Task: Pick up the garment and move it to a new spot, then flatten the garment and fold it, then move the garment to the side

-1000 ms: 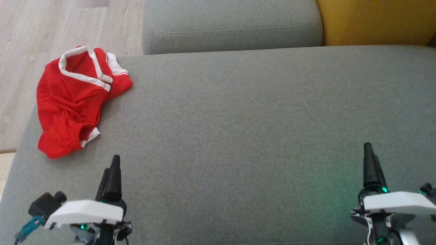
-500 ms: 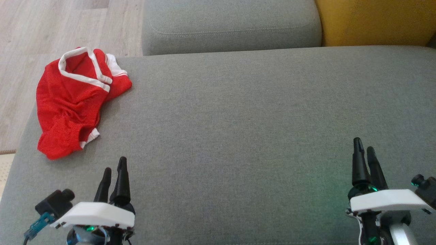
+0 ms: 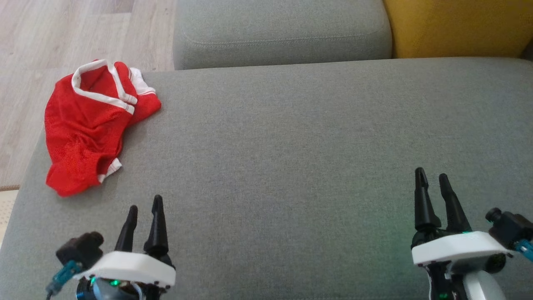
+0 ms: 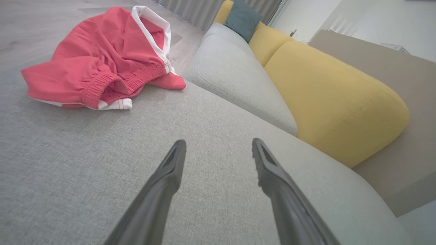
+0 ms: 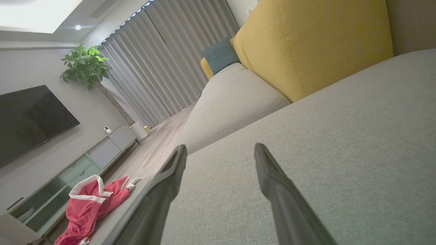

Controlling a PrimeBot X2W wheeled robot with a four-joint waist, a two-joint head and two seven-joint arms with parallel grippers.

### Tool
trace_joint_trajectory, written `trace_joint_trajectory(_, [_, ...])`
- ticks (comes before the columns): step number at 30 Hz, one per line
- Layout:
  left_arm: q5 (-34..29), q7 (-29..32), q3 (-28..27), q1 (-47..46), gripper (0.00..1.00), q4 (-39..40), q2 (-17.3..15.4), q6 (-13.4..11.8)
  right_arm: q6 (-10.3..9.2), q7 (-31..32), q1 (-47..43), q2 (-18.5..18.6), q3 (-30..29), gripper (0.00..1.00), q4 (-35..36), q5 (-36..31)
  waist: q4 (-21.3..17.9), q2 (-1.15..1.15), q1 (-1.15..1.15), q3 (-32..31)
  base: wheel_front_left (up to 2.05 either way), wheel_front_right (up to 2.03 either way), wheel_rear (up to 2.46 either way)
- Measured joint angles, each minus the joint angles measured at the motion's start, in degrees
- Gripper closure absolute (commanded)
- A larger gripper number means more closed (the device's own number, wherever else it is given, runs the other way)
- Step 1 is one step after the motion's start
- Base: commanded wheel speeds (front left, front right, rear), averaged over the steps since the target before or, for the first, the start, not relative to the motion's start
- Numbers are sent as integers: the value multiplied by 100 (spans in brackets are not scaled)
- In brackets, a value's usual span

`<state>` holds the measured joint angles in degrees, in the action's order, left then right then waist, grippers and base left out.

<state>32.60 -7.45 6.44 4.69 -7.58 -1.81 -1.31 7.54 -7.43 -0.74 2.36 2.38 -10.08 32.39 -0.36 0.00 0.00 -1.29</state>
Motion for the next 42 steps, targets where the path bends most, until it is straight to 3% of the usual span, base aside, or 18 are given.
trace_joint_trajectory(42, [-2608,-684,400,120,0,32,-52,-424,0,-679,10,3,301,0,-305,-3054,34,0,0,2,0,0,0])
